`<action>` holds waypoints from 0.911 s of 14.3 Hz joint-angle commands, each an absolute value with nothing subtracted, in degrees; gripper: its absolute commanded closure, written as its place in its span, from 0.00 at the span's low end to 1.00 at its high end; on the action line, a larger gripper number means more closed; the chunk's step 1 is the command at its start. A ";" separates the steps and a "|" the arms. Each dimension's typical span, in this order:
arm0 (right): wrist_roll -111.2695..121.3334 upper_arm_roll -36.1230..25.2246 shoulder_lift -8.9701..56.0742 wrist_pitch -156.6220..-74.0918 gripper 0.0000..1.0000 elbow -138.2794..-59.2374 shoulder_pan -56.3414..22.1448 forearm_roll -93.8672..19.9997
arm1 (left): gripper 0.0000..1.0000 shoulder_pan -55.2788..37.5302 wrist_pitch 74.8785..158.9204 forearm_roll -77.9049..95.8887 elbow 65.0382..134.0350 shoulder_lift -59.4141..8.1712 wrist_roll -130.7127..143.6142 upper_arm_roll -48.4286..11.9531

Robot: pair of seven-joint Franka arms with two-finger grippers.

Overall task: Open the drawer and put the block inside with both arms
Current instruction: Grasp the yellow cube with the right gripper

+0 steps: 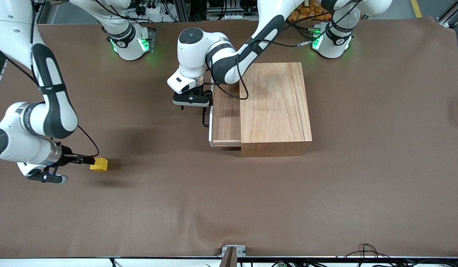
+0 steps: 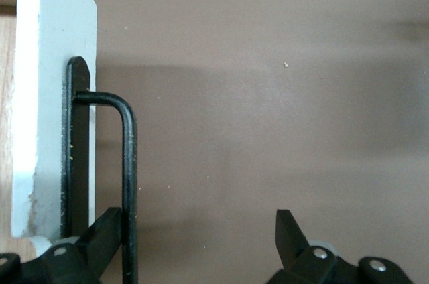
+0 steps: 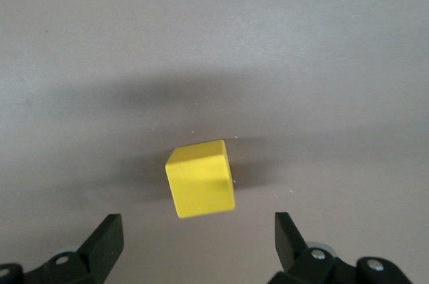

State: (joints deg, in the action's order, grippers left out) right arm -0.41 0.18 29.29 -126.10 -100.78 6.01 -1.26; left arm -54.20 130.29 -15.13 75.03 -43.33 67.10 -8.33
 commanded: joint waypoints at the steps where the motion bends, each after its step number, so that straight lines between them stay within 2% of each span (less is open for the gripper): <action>1: 0.79 0.44 31.01 -131.02 0.00 -102.13 4.75 -1.32 | 0.00 -54.49 130.96 -15.03 73.48 -43.95 67.32 -8.61; 3: 3.59 0.44 33.04 -134.03 0.00 -102.13 4.92 -1.23 | 0.00 -54.49 131.04 -15.03 73.48 -43.86 66.98 -8.79; 6: 9.13 0.53 34.53 -134.12 0.00 -102.22 6.23 -1.23 | 0.00 -54.49 133.94 -15.03 73.39 -44.03 67.59 -8.70; 13: 9.23 0.53 36.91 -134.82 0.00 -102.22 6.50 -1.41 | 0.00 -54.05 133.42 -11.53 73.56 -41.32 67.59 -8.79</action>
